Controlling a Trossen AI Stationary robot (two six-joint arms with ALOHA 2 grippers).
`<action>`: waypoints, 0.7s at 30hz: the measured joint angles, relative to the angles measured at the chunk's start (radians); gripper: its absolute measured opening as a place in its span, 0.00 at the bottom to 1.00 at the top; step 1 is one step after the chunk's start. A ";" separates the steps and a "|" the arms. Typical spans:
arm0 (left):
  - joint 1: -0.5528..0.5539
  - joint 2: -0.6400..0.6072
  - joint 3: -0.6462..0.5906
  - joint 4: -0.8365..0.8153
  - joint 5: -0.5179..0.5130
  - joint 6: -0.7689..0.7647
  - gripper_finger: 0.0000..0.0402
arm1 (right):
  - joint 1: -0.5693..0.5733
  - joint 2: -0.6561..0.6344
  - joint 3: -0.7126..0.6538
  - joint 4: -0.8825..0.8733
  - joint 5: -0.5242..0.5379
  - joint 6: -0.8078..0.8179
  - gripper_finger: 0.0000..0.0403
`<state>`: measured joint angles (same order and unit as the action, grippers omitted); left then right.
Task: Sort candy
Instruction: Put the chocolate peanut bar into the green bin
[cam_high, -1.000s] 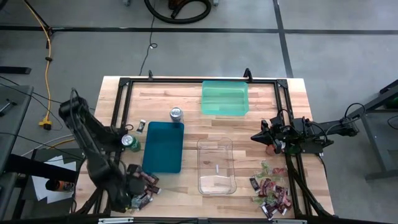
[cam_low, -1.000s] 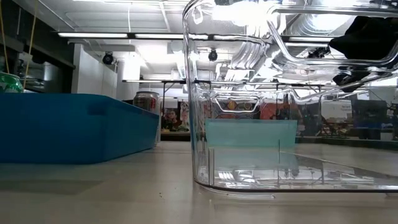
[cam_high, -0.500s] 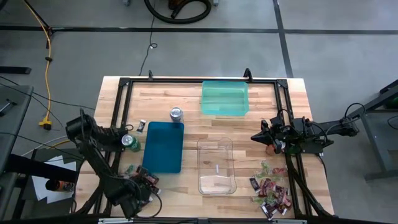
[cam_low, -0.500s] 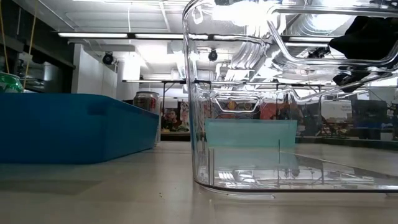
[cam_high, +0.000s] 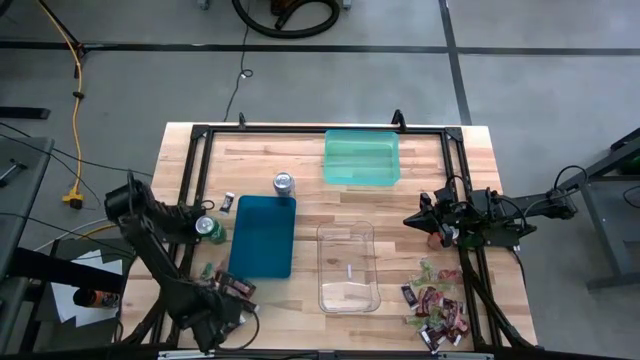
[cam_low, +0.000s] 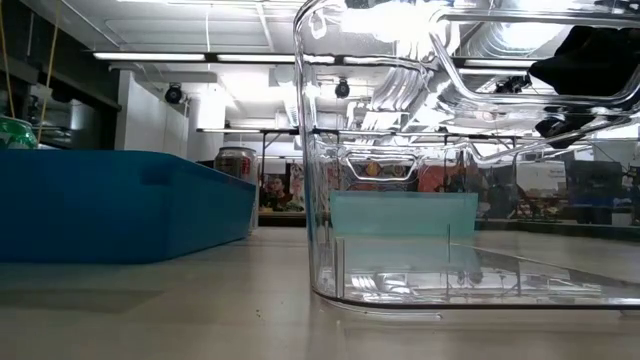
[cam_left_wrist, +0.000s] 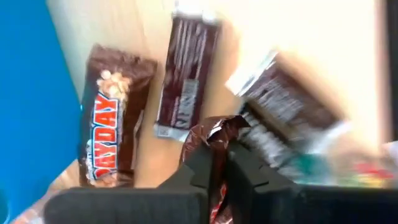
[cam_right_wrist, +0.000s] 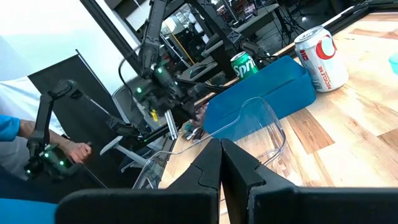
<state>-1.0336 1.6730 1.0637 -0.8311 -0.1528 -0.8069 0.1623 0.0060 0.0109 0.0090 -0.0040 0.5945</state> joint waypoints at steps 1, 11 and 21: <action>0.000 -0.032 0.000 0.000 -0.002 -0.019 0.03 | 0.000 0.000 0.000 0.000 0.000 0.000 0.00; 0.131 -0.418 0.027 0.133 -0.325 0.020 0.00 | 0.000 0.000 0.000 0.000 0.000 0.000 0.00; 0.686 -0.378 0.028 0.737 -0.325 0.555 0.00 | 0.000 0.000 0.000 0.000 0.000 0.000 0.00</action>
<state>-0.3477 1.2946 1.0916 -0.0936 -0.4774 -0.2524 0.1625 0.0059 0.0105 0.0093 -0.0036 0.5945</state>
